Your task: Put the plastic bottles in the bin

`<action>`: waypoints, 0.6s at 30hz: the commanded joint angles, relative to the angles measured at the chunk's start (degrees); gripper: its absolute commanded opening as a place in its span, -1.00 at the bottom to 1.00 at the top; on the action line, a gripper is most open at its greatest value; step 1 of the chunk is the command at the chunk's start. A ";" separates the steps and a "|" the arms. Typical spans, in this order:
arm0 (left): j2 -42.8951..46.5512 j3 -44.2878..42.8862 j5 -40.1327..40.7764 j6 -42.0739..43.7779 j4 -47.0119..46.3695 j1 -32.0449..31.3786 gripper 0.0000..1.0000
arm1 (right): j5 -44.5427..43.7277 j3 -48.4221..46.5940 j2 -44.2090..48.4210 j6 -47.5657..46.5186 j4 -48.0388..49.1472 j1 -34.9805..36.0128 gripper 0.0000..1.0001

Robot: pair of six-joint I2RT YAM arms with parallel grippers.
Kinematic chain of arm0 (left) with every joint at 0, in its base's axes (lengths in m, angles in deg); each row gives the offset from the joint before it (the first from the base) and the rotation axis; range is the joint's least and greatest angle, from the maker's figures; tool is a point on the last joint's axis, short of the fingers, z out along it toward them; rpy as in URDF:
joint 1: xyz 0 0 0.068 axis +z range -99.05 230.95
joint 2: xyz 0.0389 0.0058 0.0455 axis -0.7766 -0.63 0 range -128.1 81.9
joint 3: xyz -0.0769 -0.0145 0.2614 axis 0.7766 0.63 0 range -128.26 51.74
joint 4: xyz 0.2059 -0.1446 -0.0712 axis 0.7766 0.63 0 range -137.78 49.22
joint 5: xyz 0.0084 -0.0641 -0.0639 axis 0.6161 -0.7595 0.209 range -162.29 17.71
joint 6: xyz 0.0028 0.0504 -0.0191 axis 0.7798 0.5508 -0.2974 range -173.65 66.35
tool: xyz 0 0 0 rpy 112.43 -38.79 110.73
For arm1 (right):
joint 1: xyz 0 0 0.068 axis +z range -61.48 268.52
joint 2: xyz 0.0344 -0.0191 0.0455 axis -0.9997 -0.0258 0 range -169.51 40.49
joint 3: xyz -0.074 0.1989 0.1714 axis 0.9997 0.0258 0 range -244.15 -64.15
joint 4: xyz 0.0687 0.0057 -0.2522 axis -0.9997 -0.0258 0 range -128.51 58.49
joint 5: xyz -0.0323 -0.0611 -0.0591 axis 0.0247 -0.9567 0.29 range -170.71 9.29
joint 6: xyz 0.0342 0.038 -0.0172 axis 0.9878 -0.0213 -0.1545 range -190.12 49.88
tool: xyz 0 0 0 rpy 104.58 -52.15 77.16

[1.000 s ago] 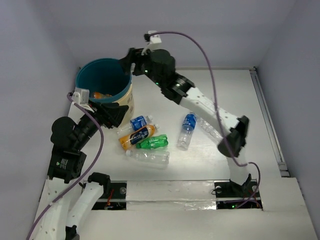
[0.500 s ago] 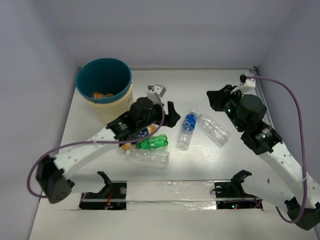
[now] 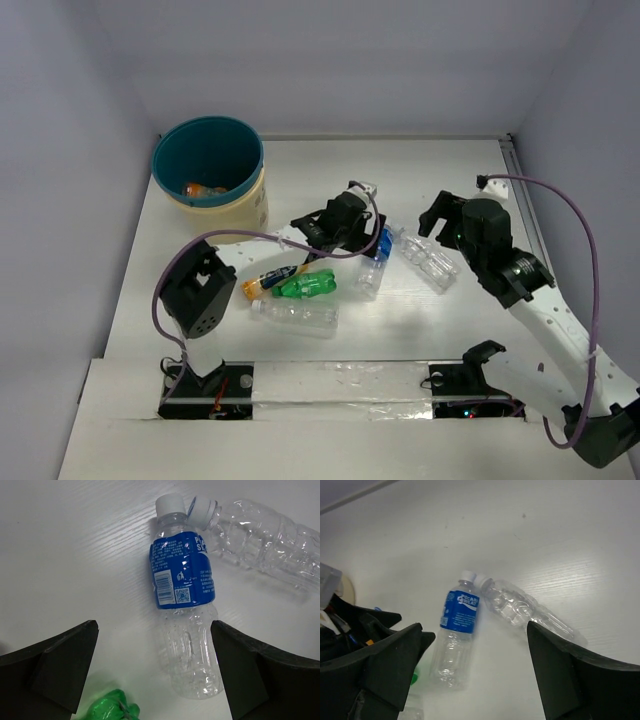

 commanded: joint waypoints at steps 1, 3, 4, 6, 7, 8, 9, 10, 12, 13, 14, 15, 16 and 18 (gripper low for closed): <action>-1.59 -4.78 -1.25 1.73 -1.75 -0.28 0.91 | 0.55 1.35 -1.65 -0.86 -0.82 -2.24 0.83; -4.92 -7.50 -1.96 2.00 -1.50 -0.28 0.91 | -1.02 1.96 -3.40 -1.30 -1.17 -2.24 0.83; -6.15 -8.74 -2.31 2.09 -1.14 -0.28 0.91 | -1.29 2.14 -4.02 -1.56 -1.09 -2.94 0.83; -10.09 -10.94 -2.23 2.70 0.43 -0.28 0.89 | -0.42 2.14 -5.26 -2.35 -0.83 -3.65 0.83; -11.25 -12.60 -1.88 2.96 0.96 -0.28 0.88 | 0.20 1.88 -6.22 -2.53 -0.65 -4.17 0.84; -13.09 -13.14 -1.61 3.31 1.23 -0.28 0.88 | 1.16 1.79 -6.58 -3.14 -0.48 -4.18 0.84; -13.80 -13.58 -1.18 3.49 1.49 -0.28 0.84 | 1.69 1.27 -7.10 -3.41 -0.30 -4.18 0.85; -14.33 -14.02 -0.56 3.58 1.50 -0.28 0.80 | 1.78 1.00 -8.24 -3.67 -0.38 -4.87 0.86; -16.00 -14.20 -0.38 3.76 1.24 -0.28 0.70 | 2.66 0.39 -9.47 -4.46 -0.21 -5.49 0.87; -16.44 -14.46 -0.82 3.76 1.15 -0.28 0.66 | 3.01 0.04 -10.18 -4.73 -0.12 -6.10 0.89; -17.32 -14.64 -1.08 3.76 1.06 -0.28 0.65 | 3.45 -0.23 -11.92 -4.99 -0.21 -6.11 0.90; -17.76 -14.73 -1.26 3.76 0.80 -0.28 0.57 | 3.71 -0.49 -12.81 -5.17 -0.38 -6.63 0.92; -18.03 -15.08 -1.61 3.76 0.62 -0.28 0.51 | 4.15 -1.02 -13.78 -5.43 -0.39 -7.16 0.96; -18.56 -15.08 -1.70 3.58 -0.25 -0.28 0.34 | 6.08 -1.55 -16.76 -7.18 0.05 -7.77 0.99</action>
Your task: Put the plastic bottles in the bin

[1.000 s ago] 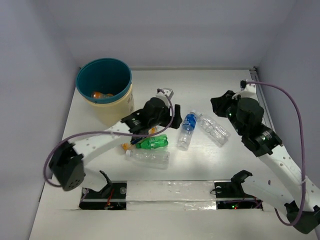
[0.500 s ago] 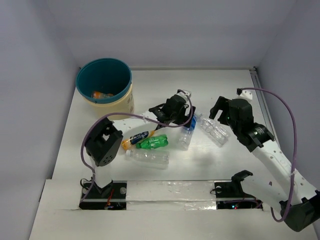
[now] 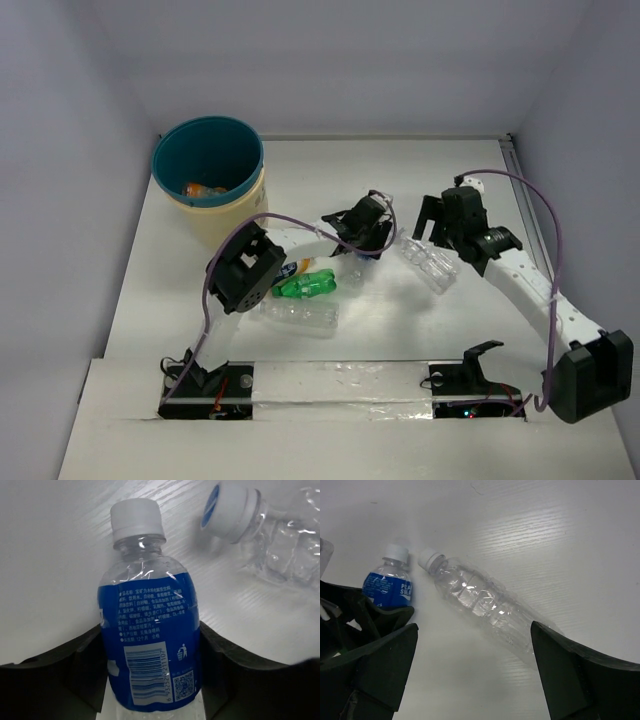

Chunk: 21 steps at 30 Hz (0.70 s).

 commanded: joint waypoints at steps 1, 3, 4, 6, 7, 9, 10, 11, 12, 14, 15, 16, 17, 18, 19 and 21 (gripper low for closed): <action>0.85 -2.58 -0.32 0.26 -1.55 -0.21 -0.02 | 3.03 -3.23 -3.92 -3.45 1.63 -2.85 0.99; 2.25 -2.40 -0.76 -0.01 -2.77 -0.21 -0.16 | 4.26 -4.90 -8.56 -4.51 1.19 -4.54 0.99; 2.95 -1.97 -1.28 -0.09 -3.04 -0.21 -0.21 | 5.05 -5.34 -10.07 -4.94 1.10 -5.24 0.99; 5.85 -1.26 -1.46 -0.18 -3.22 -0.21 -0.24 | 7.50 -6.91 -12.53 -6.35 1.02 -5.86 1.00; 6.99 -0.04 -1.55 -0.18 -4.70 -0.21 -0.25 | 8.04 -7.36 -14.46 -6.79 0.49 -5.86 0.99; 11.21 1.37 -1.90 -0.62 -6.20 -0.21 -0.26 | 9.79 -9.20 -16.49 -8.11 -0.39 -5.86 0.99; 12.70 2.68 -2.69 -0.97 -6.82 -0.21 -0.27 | 10.41 -9.99 -18.59 -8.63 -1.44 -5.86 1.00; 15.94 3.30 -2.96 -1.50 -7.35 0.31 -0.27 | 10.94 -10.70 -19.56 -9.77 -1.71 -5.86 1.00; 17.80 4.01 -3.13 -1.68 -8.40 0.32 -0.27 | 10.94 -11.31 -20.62 -10.39 -1.80 -5.86 1.00; 23.23 5.68 -2.78 -2.46 -9.11 0.93 -0.27 | 10.68 -13.25 -24.30 -11.62 -3.55 -5.86 1.00; 25.27 6.38 -2.70 -3.25 -9.98 1.80 -0.27 | 11.11 -13.60 -25.10 -12.24 -3.90 -5.86 0.99; 27.20 7.69 -2.52 -3.69 -10.34 2.94 -0.26 | 11.64 -13.60 -25.55 -12.68 -3.73 -5.86 1.00; 29.39 8.05 -2.43 -3.96 -10.60 3.56 -0.25 | 11.99 -13.60 -26.33 -13.03 -3.73 -5.86 1.00; 33.07 8.40 -2.43 -4.22 -10.78 4.26 -0.25 | 13.04 -13.78 -26.95 -13.99 -3.73 -5.86 0.99; 34.85 8.67 -2.34 -4.57 -10.69 5.05 -0.25 | 13.23 -14.13 -27.65 -14.35 -4.60 -5.86 1.00; 39.93 8.50 -2.34 -5.02 -10.34 7.51 -0.25 | 12.44 -16.15 -30.80 -15.49 -6.88 -5.86 1.00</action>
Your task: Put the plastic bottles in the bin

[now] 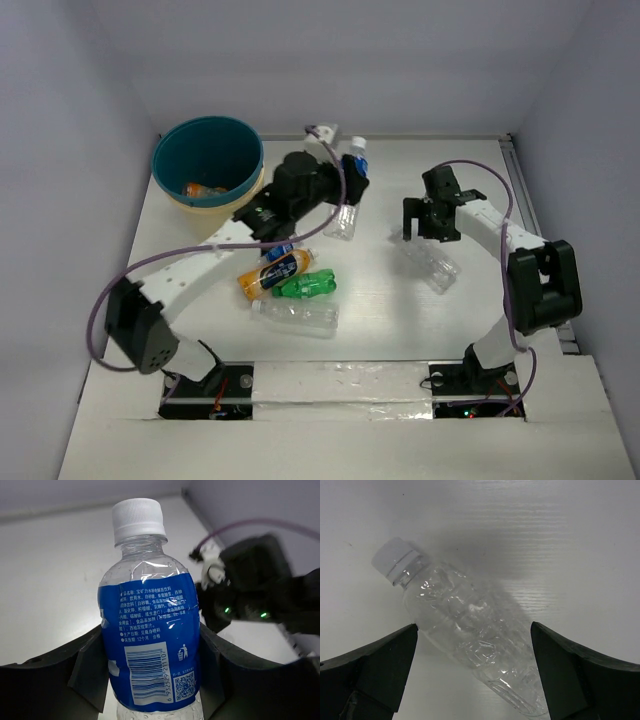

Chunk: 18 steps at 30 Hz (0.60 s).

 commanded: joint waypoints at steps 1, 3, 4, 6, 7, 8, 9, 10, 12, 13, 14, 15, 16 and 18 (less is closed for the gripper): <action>8.04 0.06 0.30 -2.28 -2.80 3.67 -0.24 | 0.92 -4.96 -3.76 -3.84 -4.44 0.04 1.00; 12.43 -0.82 0.48 -2.90 -2.10 6.65 -0.23 | 2.05 -7.25 -5.87 -5.24 -5.85 0.04 1.00; 13.67 -2.04 1.09 -3.77 -1.57 7.98 -0.22 | 2.32 -7.69 -6.93 -5.60 -6.64 0.04 0.99; 17.01 -3.37 1.88 -4.48 -0.17 11.74 -0.21 | 3.46 -8.83 -7.72 -6.04 -7.18 0.04 0.98; 17.81 -4.50 2.14 -4.75 0.10 13.16 -0.19 | 3.99 -9.18 -8.42 -6.13 -7.87 0.04 0.97; 19.21 -5.12 2.76 -5.01 0.54 14.39 -0.18 | 4.52 -9.45 -8.69 -6.31 -8.14 0.04 0.95; 19.74 -5.74 3.37 -5.10 1.32 15.71 -0.17 | 5.48 -9.80 -8.96 -6.40 -8.23 0.04 0.94; 19.92 -7.05 4.68 -4.93 1.85 18.16 -0.14 | 5.84 -9.98 -9.83 -6.40 -8.32 0.04 0.92; 19.93 -8.11 6.71 -4.14 3.44 20.55 -0.13 | 7.07 -9.98 -10.71 -6.31 -8.32 0.04 0.88; 19.67 -8.29 7.67 -3.79 3.70 23.25 -0.11 | 8.55 -9.89 -11.32 -6.40 -8.50 0.65 0.86; 19.23 -8.29 8.73 -3.52 3.70 25.02 -0.11 | 8.83 -9.80 -12.29 -6.40 -8.50 0.66 0.83; 18.09 -8.38 8.48 -3.61 5.10 26.95 -0.10 | 9.09 -9.71 -12.56 -6.40 -8.32 1.44 0.82; 17.47 -8.21 7.69 -4.04 5.28 28.89 -0.10 | 9.18 -9.28 -12.65 -6.40 -7.63 1.45 0.79; 16.68 -7.16 5.84 -4.40 4.68 33.29 -0.10 | 9.62 -8.49 -12.30 -5.70 -6.31 1.45 0.72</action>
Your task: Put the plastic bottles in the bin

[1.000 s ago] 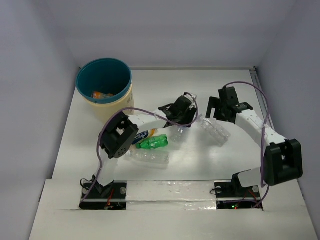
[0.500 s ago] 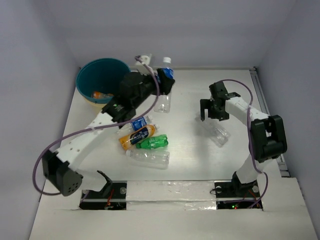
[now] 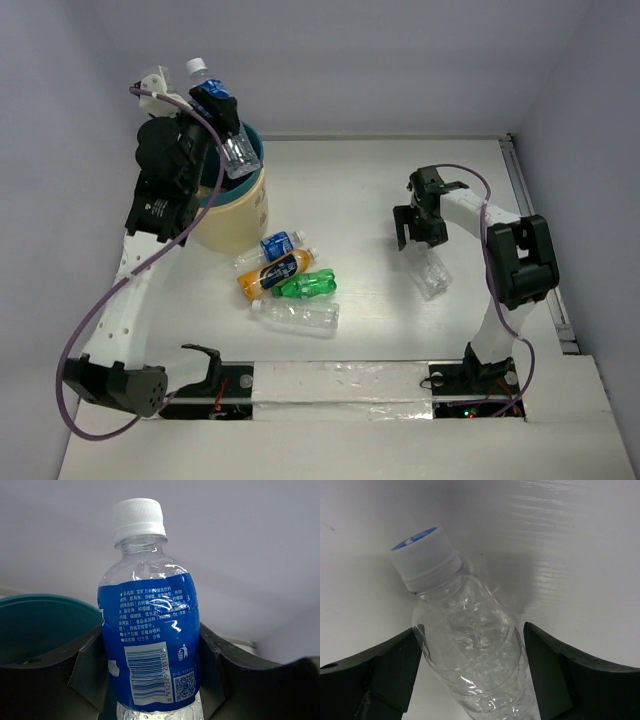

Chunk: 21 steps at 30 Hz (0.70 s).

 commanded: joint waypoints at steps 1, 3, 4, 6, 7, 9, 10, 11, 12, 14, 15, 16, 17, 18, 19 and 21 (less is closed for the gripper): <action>-1.86 0.91 1.13 -0.16 0.50 4.88 -0.09 | 2.86 -0.22 0.55 -0.06 2.17 0.77 0.63; -1.69 1.53 1.58 0.19 -0.20 7.26 -0.09 | 4.96 1.53 2.91 0.82 4.11 0.77 0.56; -1.51 1.97 1.76 0.89 -1.43 7.79 -0.09 | 5.67 2.06 4.06 1.26 6.12 0.77 0.45; -1.07 2.50 2.28 2.38 -3.45 8.40 -0.09 | 7.34 3.03 7.48 2.31 7.46 0.77 0.41; -0.98 2.67 3.25 3.35 -4.07 8.41 -0.09 | 7.70 3.29 8.63 2.49 8.42 0.77 0.40; -0.89 4.08 6.67 3.97 -6.00 8.41 -0.09 | 8.14 4.08 10.65 3.63 9.22 0.77 0.32; -0.98 4.52 7.47 4.06 -6.62 8.41 -0.08 | 8.31 4.35 12.93 3.90 9.74 1.29 0.31; -1.42 5.65 9.04 4.06 -7.23 8.41 -0.07 | 8.84 4.79 14.25 4.16 10.27 1.30 0.30; -1.68 6.36 9.75 4.06 -8.63 8.41 -0.06 | 10.32 5.92 15.83 4.60 10.97 1.30 0.30; -2.91 7.24 11.42 4.06 -9.43 8.41 -0.06 | 12.26 6.72 21.00 5.13 12.82 1.30 0.28; -3.35 7.25 11.86 4.24 -9.61 8.41 -0.06 | 14.10 6.99 22.69 5.92 13.52 1.82 0.28; -3.62 7.25 12.22 4.33 -9.96 8.41 -0.05 | 14.99 7.08 24.27 6.27 14.57 3.04 0.28; -3.97 7.59 13.52 4.50 -11.10 8.41 -0.04 | 16.91 6.90 26.98 7.23 15.02 5.06 0.27; -4.06 7.95 14.41 4.50 -11.89 8.41 -0.04 | 17.71 6.73 28.23 7.59 15.54 5.08 0.28; -4.14 8.30 15.11 5.03 -12.59 8.41 -0.02 | 18.07 6.29 29.55 8.29 16.85 7.51 0.28; -4.84 8.65 16.79 5.29 -13.04 8.41 0.03 | 19.29 4.54 32.44 10.57 18.53 10.25 0.28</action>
